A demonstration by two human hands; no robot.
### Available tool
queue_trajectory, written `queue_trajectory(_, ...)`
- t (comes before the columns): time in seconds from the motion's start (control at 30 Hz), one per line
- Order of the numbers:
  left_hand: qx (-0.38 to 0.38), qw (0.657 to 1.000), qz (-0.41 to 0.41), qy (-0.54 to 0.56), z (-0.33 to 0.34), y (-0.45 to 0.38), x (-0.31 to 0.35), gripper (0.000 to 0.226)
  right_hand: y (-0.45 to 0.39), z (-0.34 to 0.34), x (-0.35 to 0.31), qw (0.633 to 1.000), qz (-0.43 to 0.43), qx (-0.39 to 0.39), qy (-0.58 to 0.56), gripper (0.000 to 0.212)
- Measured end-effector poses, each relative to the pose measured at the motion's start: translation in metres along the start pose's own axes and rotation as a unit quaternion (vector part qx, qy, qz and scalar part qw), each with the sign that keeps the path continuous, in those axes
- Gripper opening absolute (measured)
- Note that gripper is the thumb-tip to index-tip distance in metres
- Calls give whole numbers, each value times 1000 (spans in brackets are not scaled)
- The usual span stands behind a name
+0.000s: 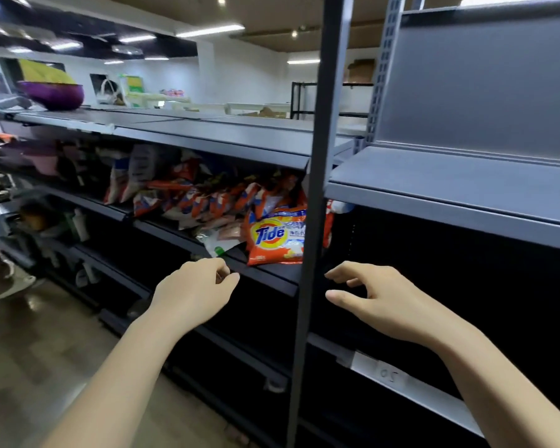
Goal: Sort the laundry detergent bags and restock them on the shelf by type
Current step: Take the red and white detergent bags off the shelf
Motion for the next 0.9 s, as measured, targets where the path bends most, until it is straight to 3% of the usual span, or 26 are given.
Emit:
queue_trajectory(0.37,52,998,-34,-12,-17,-84,-90,27,-125,83,-35,998,-26,-57,-25,40)
queue_trajectory(0.9,29,998,-62,-16,-36,-270,-200,30,-325,138,-62,995,-2,-79,-64,36)
Point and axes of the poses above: each hand's wrist, its own y-axis away from the middle knuckle, its own z-axis out of the palm, x = y × z, the point moved 6 cm from there along -y, towards the middle knuckle, and after that the axes turned 5 degrees about -z, right-handed, at the moved point
